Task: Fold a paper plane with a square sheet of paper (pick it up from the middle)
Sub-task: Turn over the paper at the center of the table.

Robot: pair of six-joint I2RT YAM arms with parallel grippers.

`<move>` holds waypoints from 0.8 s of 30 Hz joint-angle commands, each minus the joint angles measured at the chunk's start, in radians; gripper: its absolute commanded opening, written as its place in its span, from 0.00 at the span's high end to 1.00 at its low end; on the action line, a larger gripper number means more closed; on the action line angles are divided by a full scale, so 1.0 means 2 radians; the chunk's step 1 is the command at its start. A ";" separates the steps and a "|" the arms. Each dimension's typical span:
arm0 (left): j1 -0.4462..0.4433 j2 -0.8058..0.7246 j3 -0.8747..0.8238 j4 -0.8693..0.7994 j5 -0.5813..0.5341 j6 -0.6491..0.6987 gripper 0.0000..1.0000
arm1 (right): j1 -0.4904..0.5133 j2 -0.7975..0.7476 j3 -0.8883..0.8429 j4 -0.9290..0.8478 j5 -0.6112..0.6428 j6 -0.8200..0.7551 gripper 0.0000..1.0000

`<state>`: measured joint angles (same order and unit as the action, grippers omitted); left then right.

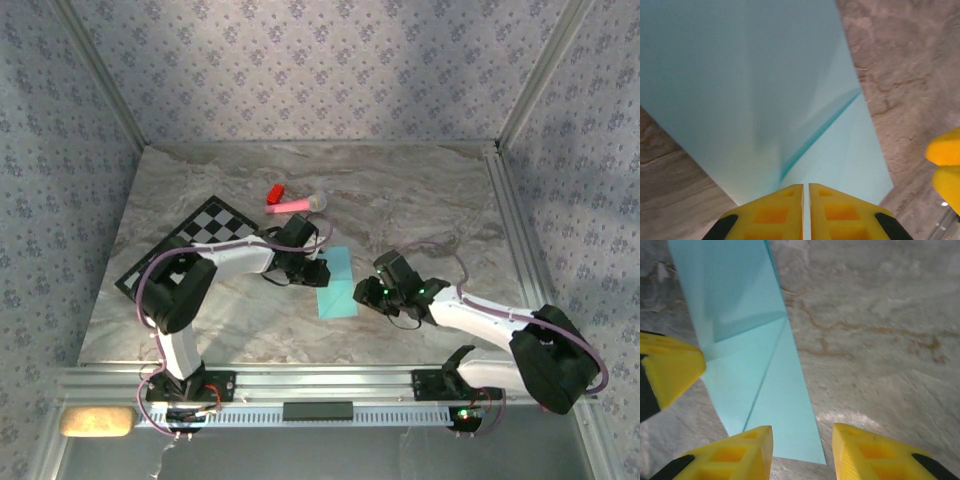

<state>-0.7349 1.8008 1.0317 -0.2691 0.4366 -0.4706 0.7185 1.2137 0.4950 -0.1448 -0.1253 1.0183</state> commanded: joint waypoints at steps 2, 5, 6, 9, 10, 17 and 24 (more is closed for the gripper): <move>-0.002 0.014 0.006 -0.016 -0.019 0.017 0.89 | 0.013 0.012 0.021 -0.033 0.028 0.016 0.62; -0.003 0.021 0.004 -0.018 -0.020 0.018 0.90 | 0.013 0.030 0.019 -0.005 -0.004 0.019 0.63; -0.002 0.022 0.002 -0.017 -0.022 0.018 0.89 | 0.014 0.034 0.019 -0.003 -0.008 0.021 0.63; -0.003 0.022 -0.003 -0.019 -0.029 0.020 0.90 | 0.015 0.046 0.021 0.006 -0.022 0.020 0.62; -0.002 0.024 -0.003 -0.022 -0.030 0.022 0.90 | 0.015 0.049 0.024 0.005 -0.025 0.019 0.62; -0.004 0.020 -0.006 -0.025 -0.030 0.025 0.91 | 0.019 0.057 0.041 -0.014 -0.024 0.009 0.61; -0.004 0.012 -0.009 -0.023 -0.030 0.023 0.92 | 0.018 0.062 0.042 -0.002 -0.043 0.018 0.55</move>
<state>-0.7357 1.8347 1.0317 -0.2802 0.3992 -0.4408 0.7490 1.3243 0.5602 -0.1455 -0.1848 1.0397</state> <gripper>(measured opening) 0.085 0.449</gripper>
